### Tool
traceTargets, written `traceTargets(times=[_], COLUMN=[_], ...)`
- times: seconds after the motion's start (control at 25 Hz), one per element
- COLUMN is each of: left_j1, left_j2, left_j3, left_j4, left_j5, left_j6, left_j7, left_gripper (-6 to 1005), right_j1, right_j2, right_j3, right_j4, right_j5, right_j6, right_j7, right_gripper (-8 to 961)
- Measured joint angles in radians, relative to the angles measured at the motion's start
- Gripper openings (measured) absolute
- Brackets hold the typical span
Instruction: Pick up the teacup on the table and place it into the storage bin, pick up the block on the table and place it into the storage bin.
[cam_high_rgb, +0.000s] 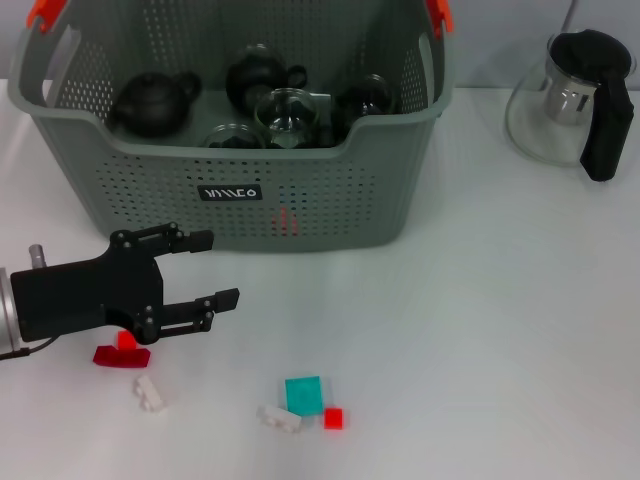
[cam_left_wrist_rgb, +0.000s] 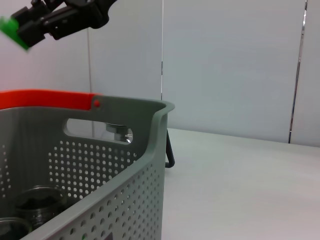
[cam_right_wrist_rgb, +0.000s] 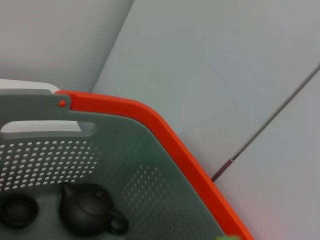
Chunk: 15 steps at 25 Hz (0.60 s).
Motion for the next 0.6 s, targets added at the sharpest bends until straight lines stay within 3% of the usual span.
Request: traceTargets(times=[0.2,0.4,0.6], left_j1=[0.001,0.005,0.005], left_j2=[0.0,-0.001,-0.001], left_j3=[0.0,0.0,-0.001], left_j4=[0.0,0.003,0.004], left_j5=[0.0,0.0,0.001], left_j6=[0.0,0.002,0.003], left_j7=[-0.001,-0.001,-0.001], left_gripper=[752,752,753], right_j1=[-0.011,-0.052,-0.151], right_j2=[-0.001,-0.002,-0.004], right_j3=[0.009,0.031,0.038], right_j4=[-0.026,-0.119,-0.288], right_j5=[0.0,0.036,0.176], right_j6=[-0.012,-0.062,-0.211], right_j7=[0.003,0.019,-0.035], right_gripper=[245,487,669])
